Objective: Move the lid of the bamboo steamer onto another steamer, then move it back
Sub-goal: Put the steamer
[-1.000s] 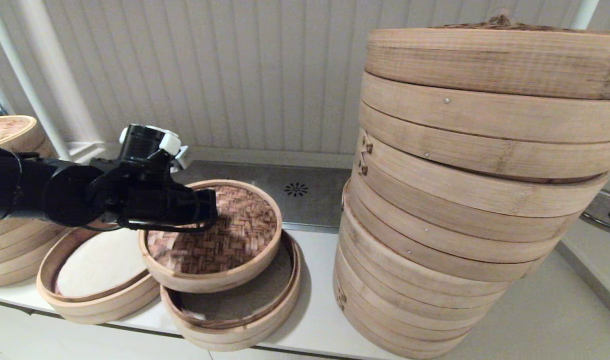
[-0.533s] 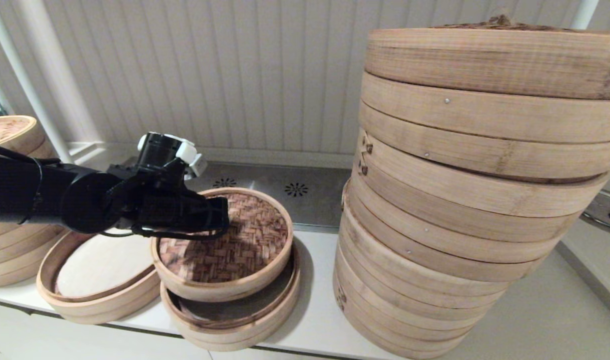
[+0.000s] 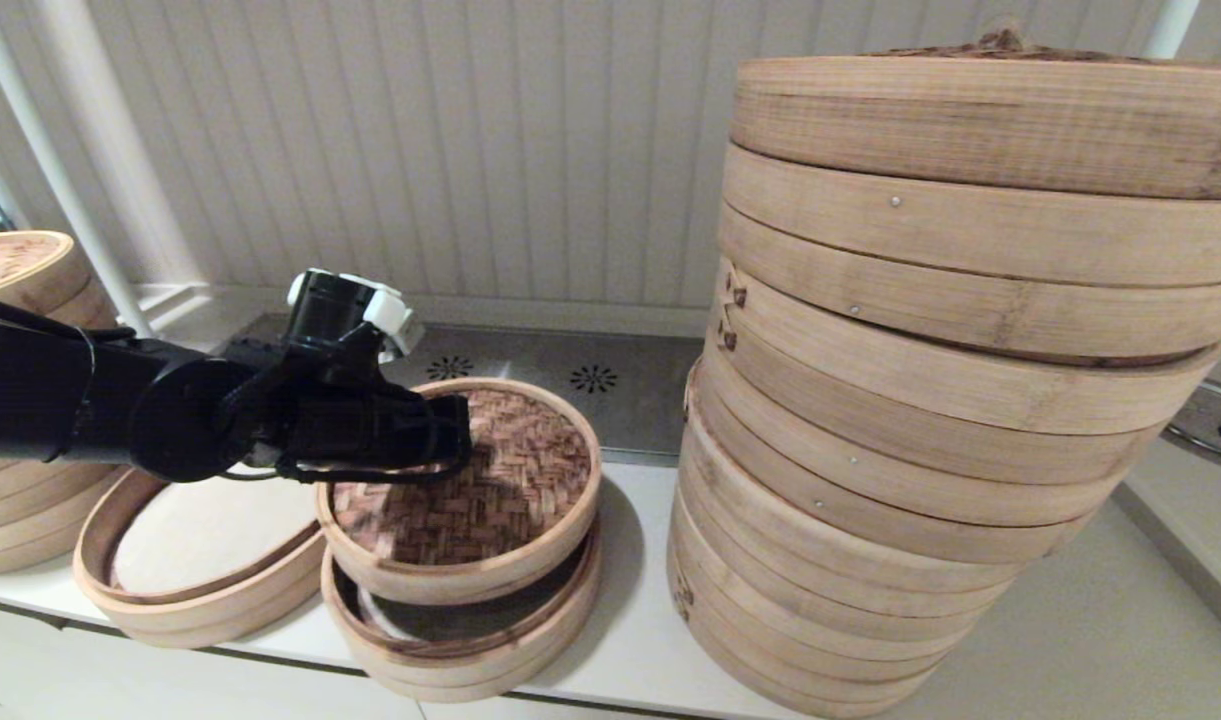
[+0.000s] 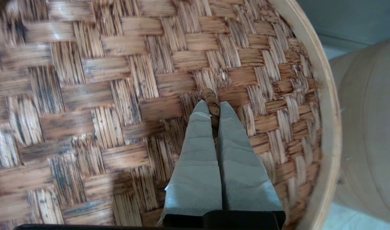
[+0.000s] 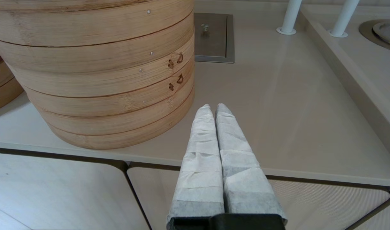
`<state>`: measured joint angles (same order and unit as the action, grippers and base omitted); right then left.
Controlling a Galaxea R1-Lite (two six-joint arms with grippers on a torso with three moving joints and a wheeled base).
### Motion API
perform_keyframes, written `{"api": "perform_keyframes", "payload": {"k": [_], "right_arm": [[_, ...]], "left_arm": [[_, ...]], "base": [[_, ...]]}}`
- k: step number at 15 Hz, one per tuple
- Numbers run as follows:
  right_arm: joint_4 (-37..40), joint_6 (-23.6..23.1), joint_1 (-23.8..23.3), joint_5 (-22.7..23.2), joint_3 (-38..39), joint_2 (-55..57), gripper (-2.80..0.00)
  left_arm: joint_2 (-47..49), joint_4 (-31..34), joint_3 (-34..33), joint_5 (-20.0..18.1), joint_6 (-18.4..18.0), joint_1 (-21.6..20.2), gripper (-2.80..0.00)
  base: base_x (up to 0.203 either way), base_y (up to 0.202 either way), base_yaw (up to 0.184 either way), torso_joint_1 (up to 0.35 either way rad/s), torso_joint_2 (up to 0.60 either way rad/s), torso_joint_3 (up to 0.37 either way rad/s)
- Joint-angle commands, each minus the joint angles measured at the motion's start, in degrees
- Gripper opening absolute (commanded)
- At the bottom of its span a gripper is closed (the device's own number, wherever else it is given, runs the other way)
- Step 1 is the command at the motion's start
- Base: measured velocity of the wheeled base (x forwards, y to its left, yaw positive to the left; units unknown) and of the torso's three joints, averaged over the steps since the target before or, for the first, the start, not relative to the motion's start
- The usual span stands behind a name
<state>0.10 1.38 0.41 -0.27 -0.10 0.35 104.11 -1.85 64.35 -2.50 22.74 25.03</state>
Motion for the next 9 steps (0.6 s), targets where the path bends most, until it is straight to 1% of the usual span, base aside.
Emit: {"api": "perform_keyframes", "payload": {"k": [1,6,9], "right_arm": [[0.0,0.0,0.0,0.0,0.0,0.1,-2.8],[0.0,-0.1,0.0,0.0,0.0,0.1,-2.8],[0.0,-0.1,0.0,0.0,0.0,0.1,-2.8]], "left_arm": [[0.2,-0.7,-0.6,0.0,0.4,1.0,-2.8],[-0.6,-1.2,-3.2,0.0,0.4,1.4,-2.8],[-0.9,-3.4,-4.9,0.3,0.3,1.4,-2.8]], "base": [[0.0,0.0,0.0,0.0,0.0,0.0],[0.0,0.0,0.0,0.0,0.0,0.0],[0.0,0.0,0.0,0.0,0.0,0.0]]}}
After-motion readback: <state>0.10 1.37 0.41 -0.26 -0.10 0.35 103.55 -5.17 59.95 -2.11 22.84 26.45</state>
